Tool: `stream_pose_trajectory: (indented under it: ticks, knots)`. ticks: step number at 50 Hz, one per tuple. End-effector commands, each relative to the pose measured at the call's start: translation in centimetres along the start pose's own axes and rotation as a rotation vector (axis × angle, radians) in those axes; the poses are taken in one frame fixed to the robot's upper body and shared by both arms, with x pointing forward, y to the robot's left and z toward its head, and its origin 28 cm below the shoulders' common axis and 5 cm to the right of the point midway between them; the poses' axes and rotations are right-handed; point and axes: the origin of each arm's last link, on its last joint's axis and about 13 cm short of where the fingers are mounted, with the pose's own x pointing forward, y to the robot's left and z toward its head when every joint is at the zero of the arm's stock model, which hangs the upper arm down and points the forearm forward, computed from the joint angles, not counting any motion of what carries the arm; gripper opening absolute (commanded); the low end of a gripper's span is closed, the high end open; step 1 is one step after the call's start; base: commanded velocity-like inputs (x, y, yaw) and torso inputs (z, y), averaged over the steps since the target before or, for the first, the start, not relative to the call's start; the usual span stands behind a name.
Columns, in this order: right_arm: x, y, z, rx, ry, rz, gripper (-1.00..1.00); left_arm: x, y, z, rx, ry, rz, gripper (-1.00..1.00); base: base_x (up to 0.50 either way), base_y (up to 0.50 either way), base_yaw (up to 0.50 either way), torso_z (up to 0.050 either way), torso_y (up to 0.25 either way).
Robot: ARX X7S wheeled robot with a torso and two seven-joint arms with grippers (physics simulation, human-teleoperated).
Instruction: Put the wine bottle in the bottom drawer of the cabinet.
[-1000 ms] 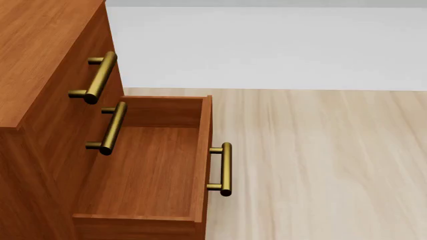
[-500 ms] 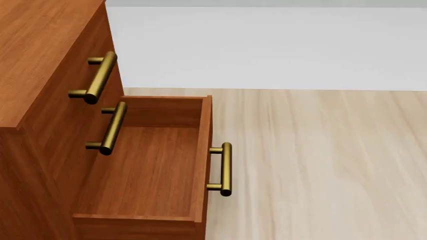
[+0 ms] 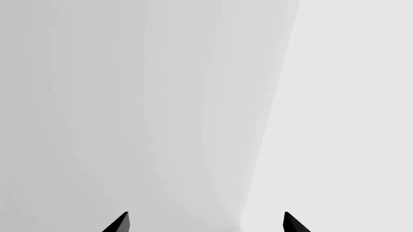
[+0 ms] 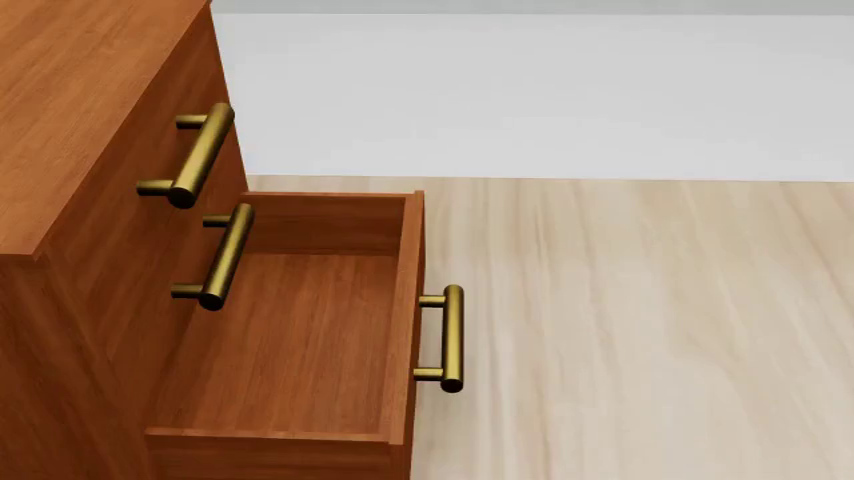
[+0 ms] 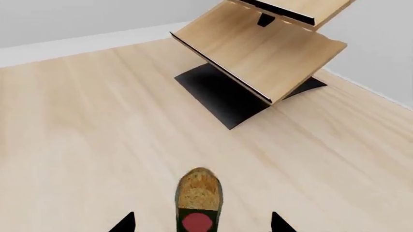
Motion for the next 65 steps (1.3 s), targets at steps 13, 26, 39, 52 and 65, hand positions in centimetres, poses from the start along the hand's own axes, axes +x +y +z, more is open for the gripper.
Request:
stream_pose_trajectory:
  ticks: [13,26,39,52,65]
  knots:
    - [-0.5,0.2,0.5,-0.013,-0.039,0.012,-1.00,0.0,0.0,0.0,-0.002,0.003,-0.003,1.00,0.00,0.00,0.00,0.000,0.000]
    - [-2.8,0.5,4.7,-0.015,-0.209,0.046,-1.00,0.0,0.0,0.0,0.001,0.007,-0.005,1.00,0.00,0.00,0.00,0.000,0.001]
    - [-4.4,1.8,9.4,-0.053,-0.404,0.042,-1.00,0.0,0.0,-0.1,0.000,0.011,-0.006,1.00,0.00,0.00,0.00,0.000,0.000]
    - [-6.3,2.4,12.7,0.036,-0.543,0.089,-1.00,0.0,0.0,-0.1,0.004,0.017,-0.005,1.00,0.00,0.00,0.00,0.000,0.001]
    - [-6.5,2.9,14.5,0.195,-0.589,0.223,-1.00,0.0,0.0,-0.2,0.012,0.022,-0.006,1.00,0.00,0.00,0.00,0.000,0.001]
